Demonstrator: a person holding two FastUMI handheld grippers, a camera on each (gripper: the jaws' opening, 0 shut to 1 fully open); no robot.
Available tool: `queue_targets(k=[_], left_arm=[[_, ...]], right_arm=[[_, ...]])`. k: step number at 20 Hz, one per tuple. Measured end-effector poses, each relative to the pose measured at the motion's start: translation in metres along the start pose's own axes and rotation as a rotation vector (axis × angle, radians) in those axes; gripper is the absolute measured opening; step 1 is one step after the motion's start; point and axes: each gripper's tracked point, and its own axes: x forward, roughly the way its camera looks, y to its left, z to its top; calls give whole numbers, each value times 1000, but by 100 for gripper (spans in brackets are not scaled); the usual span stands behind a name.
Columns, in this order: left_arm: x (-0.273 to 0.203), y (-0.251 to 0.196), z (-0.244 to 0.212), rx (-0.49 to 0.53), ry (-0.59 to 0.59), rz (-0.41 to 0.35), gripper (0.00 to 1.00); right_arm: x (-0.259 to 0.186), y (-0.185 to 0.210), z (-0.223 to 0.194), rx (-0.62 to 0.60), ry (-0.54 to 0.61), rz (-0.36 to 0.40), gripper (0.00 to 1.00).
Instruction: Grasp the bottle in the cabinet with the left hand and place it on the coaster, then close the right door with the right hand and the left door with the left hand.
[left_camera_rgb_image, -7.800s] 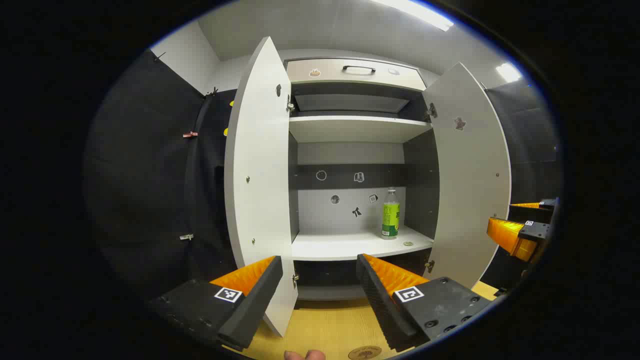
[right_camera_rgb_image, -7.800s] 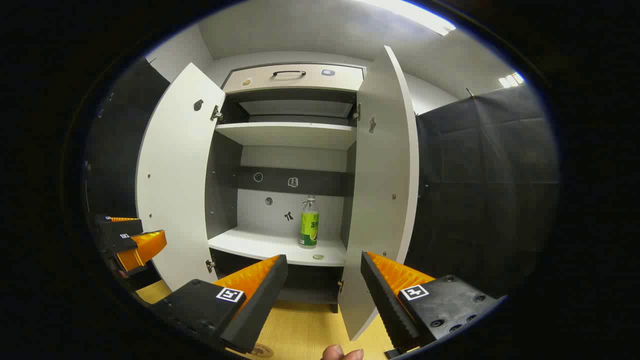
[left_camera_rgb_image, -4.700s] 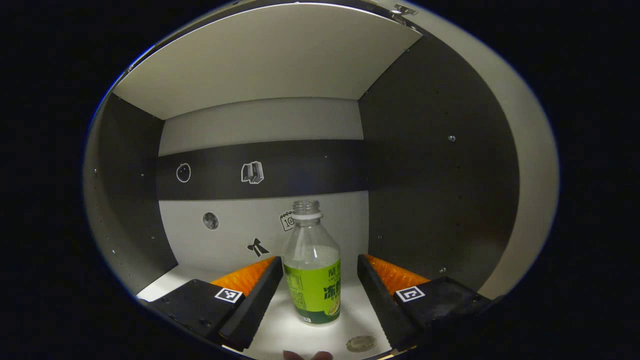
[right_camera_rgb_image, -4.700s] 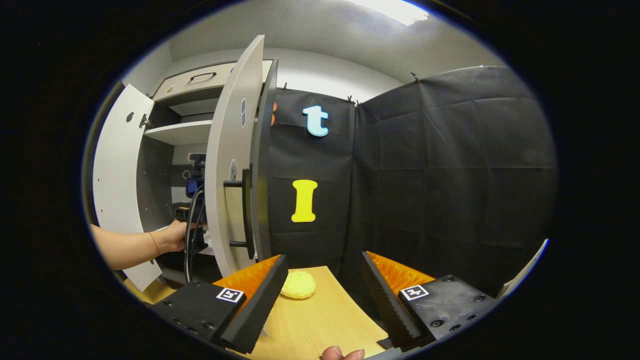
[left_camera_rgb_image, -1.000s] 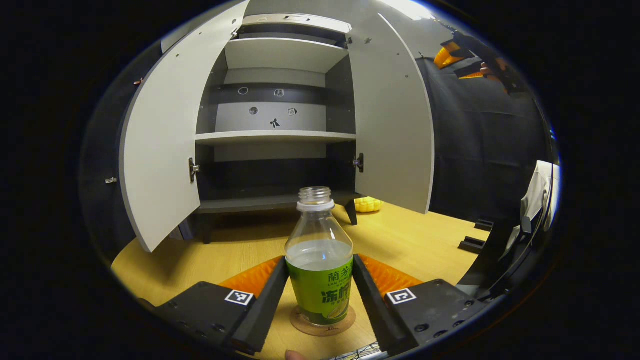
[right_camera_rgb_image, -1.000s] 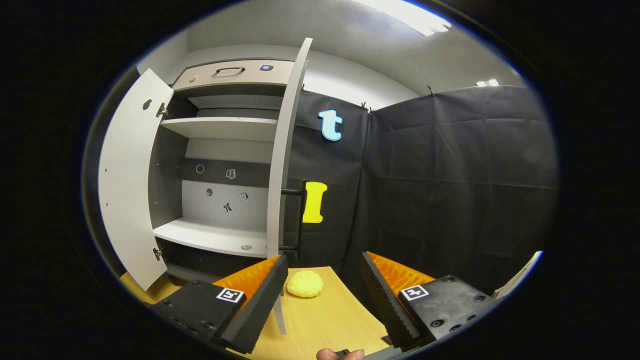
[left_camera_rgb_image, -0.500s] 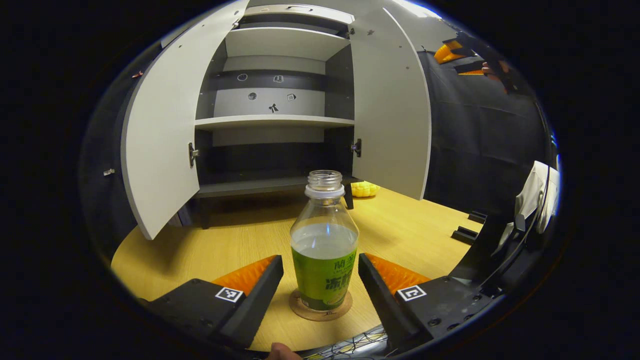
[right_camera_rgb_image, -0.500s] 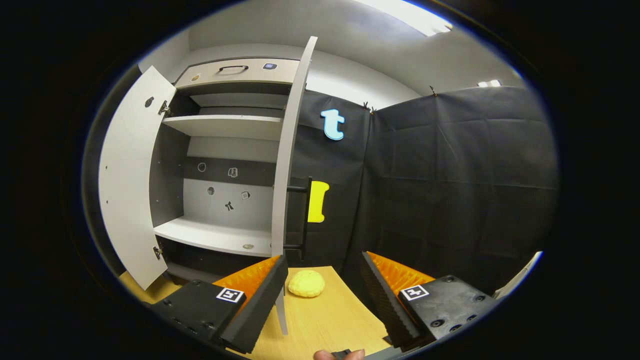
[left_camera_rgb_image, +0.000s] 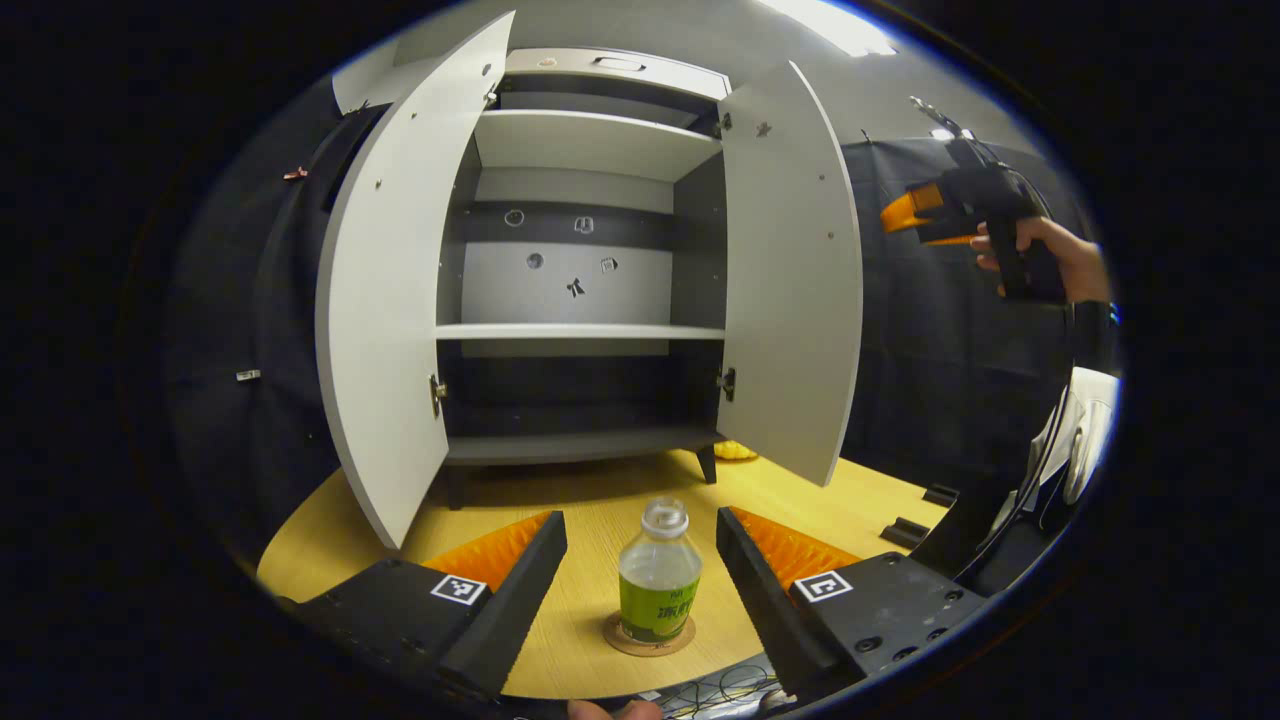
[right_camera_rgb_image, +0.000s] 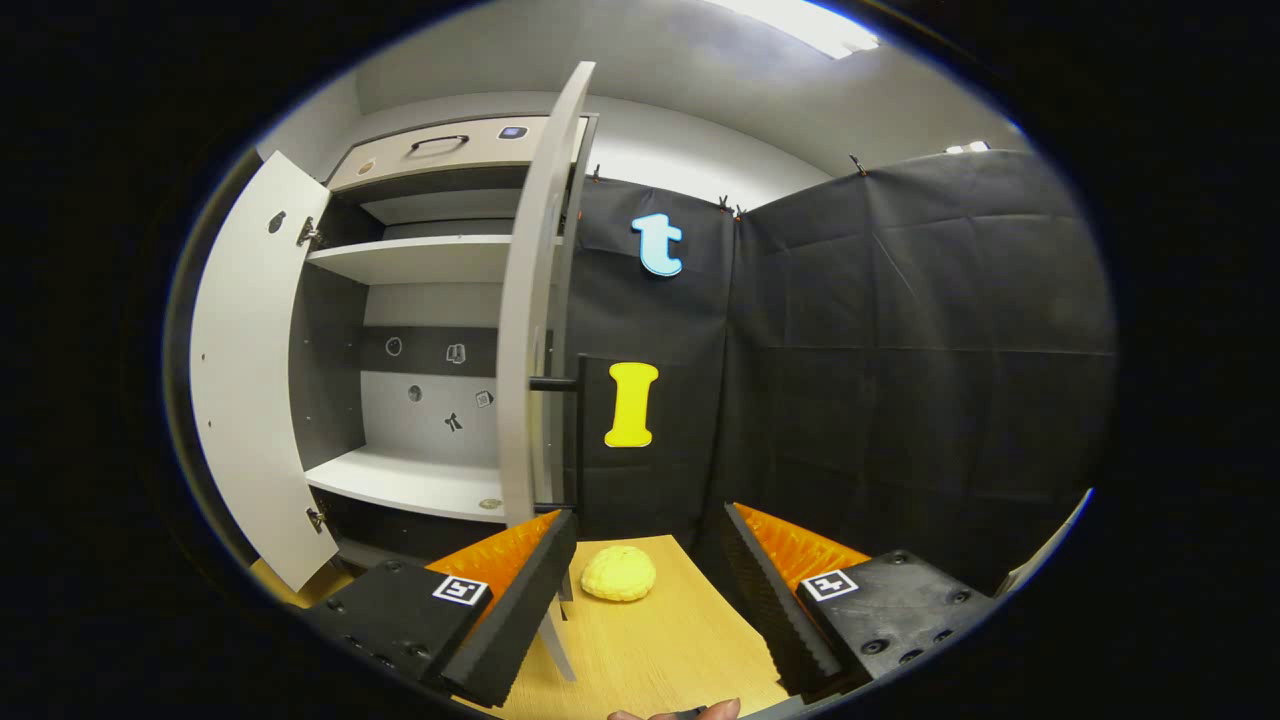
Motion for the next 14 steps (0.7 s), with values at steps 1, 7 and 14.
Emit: queue_targets(k=[1,7,14], left_arm=[[-2,3,16,-8,-18,16,96],[-3,23,89,-85,-84,119,96],[-13,51,109,-75,-94,203,94]], right_arm=[[6,-6,0,11,-1,-6,98],[45,-12,4,76,0,37,98],[47,13,0,106,7,99,95]])
